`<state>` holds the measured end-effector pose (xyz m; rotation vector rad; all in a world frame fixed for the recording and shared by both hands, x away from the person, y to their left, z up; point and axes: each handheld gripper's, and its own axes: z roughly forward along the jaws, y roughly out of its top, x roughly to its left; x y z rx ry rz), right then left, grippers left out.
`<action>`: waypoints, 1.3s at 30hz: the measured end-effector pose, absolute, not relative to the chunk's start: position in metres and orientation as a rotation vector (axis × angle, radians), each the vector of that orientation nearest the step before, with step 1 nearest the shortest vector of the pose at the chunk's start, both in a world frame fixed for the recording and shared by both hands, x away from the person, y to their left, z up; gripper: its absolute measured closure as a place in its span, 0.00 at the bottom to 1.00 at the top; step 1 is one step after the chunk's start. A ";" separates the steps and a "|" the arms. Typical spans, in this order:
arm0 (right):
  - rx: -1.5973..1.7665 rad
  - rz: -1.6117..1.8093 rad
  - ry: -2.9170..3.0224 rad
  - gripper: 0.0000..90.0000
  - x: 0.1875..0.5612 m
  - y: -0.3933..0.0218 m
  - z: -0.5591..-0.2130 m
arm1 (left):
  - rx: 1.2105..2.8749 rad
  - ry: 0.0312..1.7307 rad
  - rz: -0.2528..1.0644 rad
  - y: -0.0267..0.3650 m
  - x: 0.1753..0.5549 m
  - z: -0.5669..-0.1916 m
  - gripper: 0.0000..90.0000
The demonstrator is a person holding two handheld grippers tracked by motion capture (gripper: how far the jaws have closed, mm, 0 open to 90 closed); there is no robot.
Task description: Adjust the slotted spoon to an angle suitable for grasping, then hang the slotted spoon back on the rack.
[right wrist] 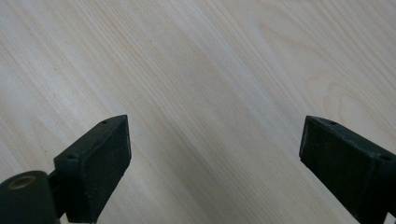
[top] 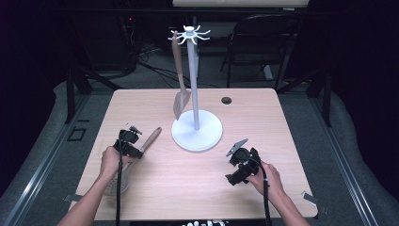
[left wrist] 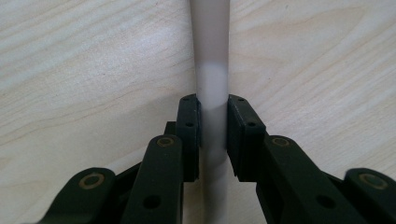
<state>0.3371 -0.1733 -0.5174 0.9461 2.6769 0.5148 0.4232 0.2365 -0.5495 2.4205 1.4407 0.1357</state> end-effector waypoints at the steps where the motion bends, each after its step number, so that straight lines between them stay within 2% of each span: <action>1: 0.950 0.520 2.676 0.09 0.337 -0.173 -0.518 | 2.417 1.440 0.135 0.238 0.423 -0.548 0.85; 7: 0.957 0.521 2.674 0.09 0.338 -0.174 -0.518 | 2.344 1.430 0.142 0.245 0.417 -0.545 0.85; 17: 0.942 0.499 2.685 0.09 0.338 -0.172 -0.519 | 2.183 1.384 0.244 0.261 0.401 -0.532 0.85; 28: 0.947 0.491 2.692 0.09 0.340 -0.173 -0.521 | 2.092 1.281 0.370 0.262 0.382 -0.520 0.85; 39: 0.954 0.496 2.694 0.09 0.341 -0.173 -0.523 | 2.002 1.240 0.419 0.262 0.373 -0.511 0.85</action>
